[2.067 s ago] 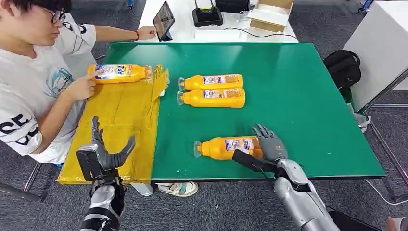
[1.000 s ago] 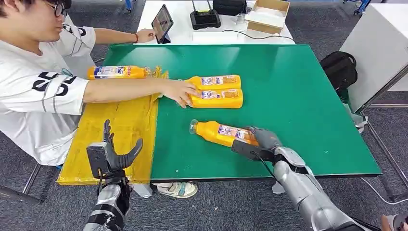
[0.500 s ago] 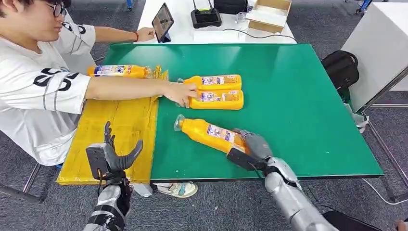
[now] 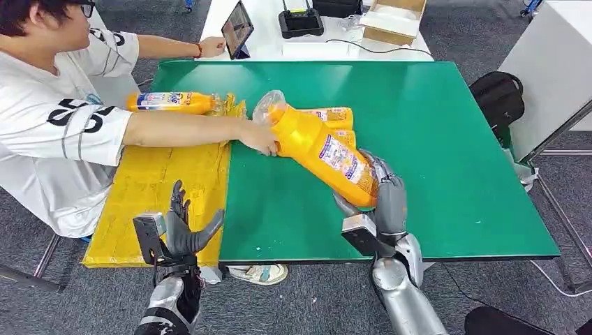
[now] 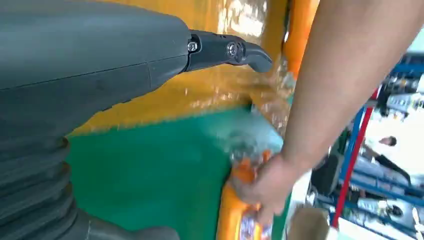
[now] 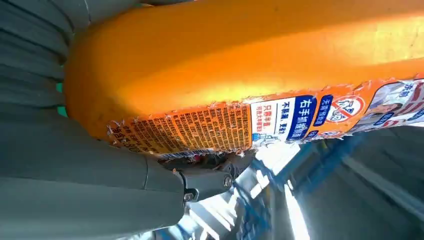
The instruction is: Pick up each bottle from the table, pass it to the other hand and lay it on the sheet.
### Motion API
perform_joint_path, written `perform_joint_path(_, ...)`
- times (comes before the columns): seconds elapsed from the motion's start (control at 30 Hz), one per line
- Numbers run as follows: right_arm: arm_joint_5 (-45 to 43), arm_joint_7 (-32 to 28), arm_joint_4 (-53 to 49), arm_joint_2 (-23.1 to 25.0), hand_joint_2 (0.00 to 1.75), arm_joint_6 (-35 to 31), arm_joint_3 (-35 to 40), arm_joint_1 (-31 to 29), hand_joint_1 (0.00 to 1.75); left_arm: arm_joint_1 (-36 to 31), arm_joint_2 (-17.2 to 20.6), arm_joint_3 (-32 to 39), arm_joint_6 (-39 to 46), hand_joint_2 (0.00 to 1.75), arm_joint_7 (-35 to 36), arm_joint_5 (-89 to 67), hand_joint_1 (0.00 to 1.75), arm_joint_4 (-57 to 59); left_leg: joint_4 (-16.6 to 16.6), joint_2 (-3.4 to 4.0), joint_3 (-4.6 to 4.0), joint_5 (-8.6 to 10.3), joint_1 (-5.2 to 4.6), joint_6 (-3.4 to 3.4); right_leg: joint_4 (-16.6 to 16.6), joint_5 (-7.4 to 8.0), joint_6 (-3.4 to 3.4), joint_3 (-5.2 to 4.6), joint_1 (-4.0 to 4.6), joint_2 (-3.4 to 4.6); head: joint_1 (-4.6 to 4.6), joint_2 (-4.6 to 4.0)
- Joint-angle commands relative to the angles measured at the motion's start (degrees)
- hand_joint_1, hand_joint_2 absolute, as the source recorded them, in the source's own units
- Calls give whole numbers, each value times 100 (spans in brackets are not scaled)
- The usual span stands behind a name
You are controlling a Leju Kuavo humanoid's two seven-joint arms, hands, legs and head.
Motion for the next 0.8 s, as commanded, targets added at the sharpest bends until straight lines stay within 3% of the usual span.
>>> perform_joint_path(0.03,-207,-291,-492,120,175,-105,-392,162,175,502,244,-1128,-1477,175,274,761,0,-1073,2,1,12,-9,0,6,2,-9,-14,13,4,-7,2,0)
perform_joint_path(0.47,-180,-628,544,339,175,483,-173,229,175,692,417,-1748,-2614,175,162,1086,0,-1962,-8,16,26,-12,4,5,-8,-6,-19,23,8,8,4,0)
perform_joint_path(0.8,176,-492,913,439,175,810,392,184,175,591,397,-1897,-2598,175,173,818,0,-1683,-10,13,16,-8,3,4,-9,-4,-15,16,6,6,4,0)
